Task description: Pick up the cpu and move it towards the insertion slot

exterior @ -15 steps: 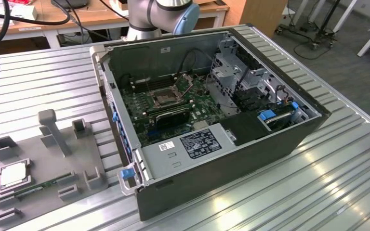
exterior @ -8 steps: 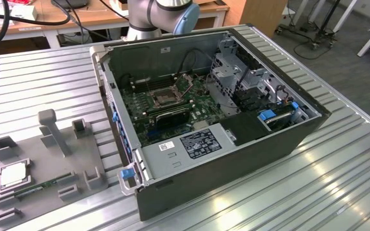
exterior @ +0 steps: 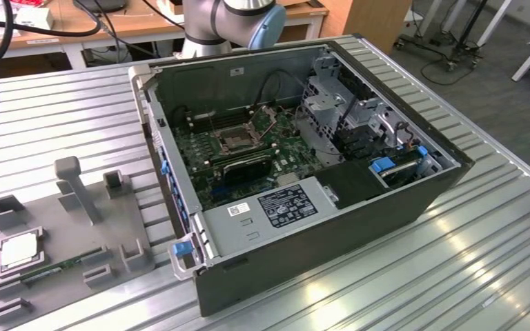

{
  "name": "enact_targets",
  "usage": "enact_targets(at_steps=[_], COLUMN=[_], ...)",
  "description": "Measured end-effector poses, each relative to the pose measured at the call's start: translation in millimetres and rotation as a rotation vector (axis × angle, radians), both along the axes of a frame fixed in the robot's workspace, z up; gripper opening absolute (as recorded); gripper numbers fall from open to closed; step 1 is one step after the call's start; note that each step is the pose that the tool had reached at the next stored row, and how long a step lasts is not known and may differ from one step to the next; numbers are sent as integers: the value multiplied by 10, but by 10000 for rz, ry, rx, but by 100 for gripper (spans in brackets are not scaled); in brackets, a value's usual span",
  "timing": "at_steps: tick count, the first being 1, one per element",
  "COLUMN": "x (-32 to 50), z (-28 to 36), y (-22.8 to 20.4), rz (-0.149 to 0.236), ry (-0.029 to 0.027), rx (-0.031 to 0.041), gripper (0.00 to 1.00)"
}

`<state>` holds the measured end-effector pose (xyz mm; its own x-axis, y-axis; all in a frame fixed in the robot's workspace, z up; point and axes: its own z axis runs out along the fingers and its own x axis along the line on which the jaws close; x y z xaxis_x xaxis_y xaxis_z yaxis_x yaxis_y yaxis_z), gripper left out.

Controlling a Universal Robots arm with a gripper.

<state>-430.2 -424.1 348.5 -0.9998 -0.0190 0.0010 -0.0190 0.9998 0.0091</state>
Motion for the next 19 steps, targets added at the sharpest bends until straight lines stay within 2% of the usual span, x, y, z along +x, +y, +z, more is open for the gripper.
enact_targets(at_steps=[19], x=[0], z=[-1], y=[-16], rz=[0], ry=[-1], rx=[-109], gripper=[11])
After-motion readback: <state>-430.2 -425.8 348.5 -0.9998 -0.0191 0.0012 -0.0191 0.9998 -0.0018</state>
